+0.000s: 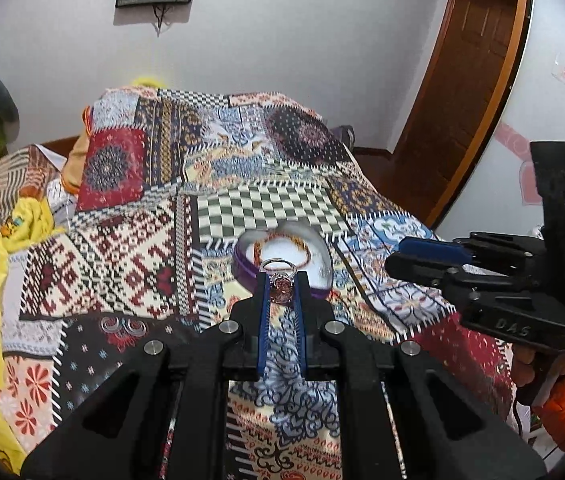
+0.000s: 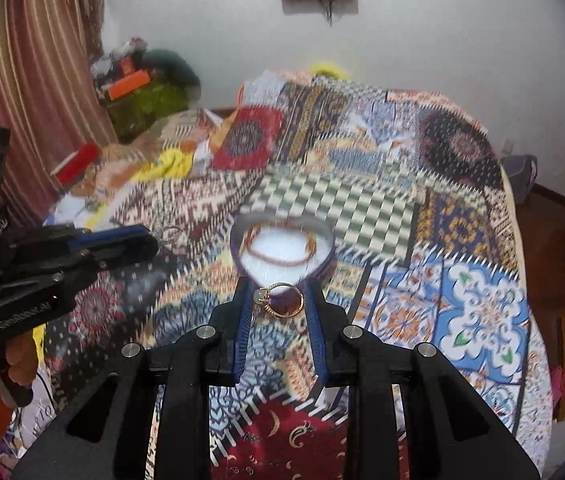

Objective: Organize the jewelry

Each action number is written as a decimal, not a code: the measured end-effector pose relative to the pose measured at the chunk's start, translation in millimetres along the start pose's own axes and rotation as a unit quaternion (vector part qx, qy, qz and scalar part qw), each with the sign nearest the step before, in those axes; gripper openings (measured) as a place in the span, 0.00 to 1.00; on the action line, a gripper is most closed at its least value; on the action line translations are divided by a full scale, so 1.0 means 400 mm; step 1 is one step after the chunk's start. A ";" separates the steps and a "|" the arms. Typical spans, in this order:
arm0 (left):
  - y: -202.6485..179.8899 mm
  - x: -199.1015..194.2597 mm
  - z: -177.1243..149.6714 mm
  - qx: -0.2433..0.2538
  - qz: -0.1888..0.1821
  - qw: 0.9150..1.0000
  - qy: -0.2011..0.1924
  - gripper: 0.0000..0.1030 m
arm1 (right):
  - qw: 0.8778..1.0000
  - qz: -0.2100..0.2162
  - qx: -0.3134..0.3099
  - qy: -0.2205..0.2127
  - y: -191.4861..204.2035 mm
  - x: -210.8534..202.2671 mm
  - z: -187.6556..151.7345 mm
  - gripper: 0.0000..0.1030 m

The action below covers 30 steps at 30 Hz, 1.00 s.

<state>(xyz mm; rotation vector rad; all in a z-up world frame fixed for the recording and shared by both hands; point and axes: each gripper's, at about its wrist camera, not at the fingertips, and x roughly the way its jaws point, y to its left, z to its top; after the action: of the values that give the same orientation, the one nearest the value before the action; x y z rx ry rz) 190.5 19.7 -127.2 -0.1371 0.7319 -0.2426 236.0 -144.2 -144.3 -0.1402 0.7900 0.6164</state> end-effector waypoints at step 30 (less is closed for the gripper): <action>0.002 0.183 0.064 0.022 -0.007 0.999 0.025 0.10 | 0.999 0.026 -0.016 0.035 -0.056 0.173 0.088 0.23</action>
<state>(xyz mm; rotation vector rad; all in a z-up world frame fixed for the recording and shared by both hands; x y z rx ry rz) 260.5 2.0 -155.5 -0.0951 0.7754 -0.2758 308.0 -118.2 -170.6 -0.1724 0.8538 0.6765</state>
